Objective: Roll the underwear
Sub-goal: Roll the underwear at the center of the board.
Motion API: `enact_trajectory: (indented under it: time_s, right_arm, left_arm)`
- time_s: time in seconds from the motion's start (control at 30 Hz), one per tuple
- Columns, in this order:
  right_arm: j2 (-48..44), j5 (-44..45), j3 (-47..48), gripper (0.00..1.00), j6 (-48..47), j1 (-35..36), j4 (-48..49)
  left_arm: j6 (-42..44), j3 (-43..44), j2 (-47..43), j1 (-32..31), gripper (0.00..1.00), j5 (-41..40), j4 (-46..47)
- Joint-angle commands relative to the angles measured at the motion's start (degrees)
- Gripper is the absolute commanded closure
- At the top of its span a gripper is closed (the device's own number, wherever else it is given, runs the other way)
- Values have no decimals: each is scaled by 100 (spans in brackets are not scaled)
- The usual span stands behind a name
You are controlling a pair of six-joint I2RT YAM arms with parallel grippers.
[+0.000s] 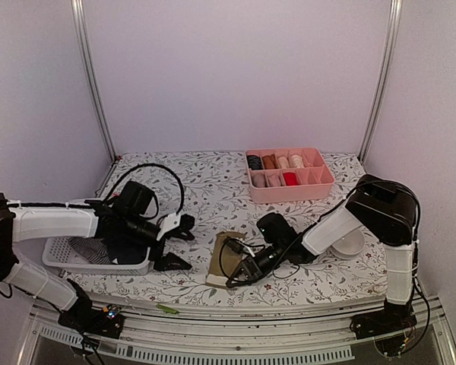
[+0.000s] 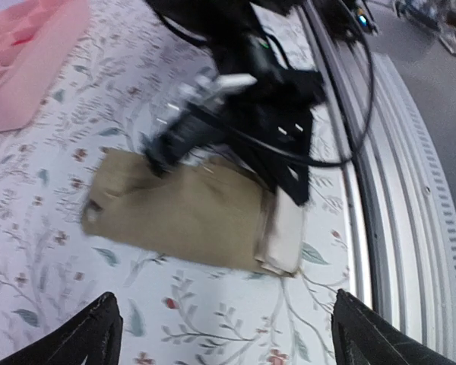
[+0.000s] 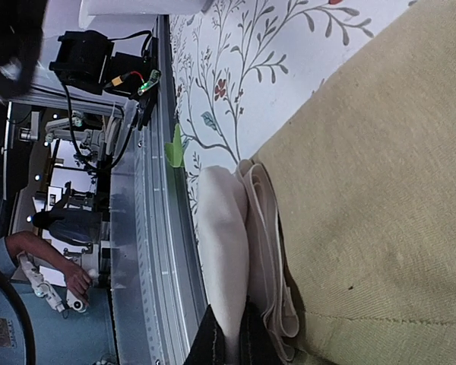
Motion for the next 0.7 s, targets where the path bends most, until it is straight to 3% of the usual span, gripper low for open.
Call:
enact_trajectory:
  time_s: [0.0,0.1,0.23,0.33,0.67]
  right_arm:
    - [461,-132,-37,100,153,-77,-264]
    - [562,-215,20,100,173,-112,-297]
    - [660,-263,93,100,188,-145,-345]
    - [716,-255,164,100,193,-157,-380]
    - [749,-239,200,100,91,-196,-502]
  left_arm:
    - [617,-1032,-746,-972,4,-668,952]
    - [936,-1330,-723,-1691,10,-1410,1384]
    - [1221,-1433,-331,-2213,28,-1848,1965]
    - [1408,-1304,57,-2449,37,-2047,2143]
    - [1447,-848,1309,-2692,50,-3026,2529]
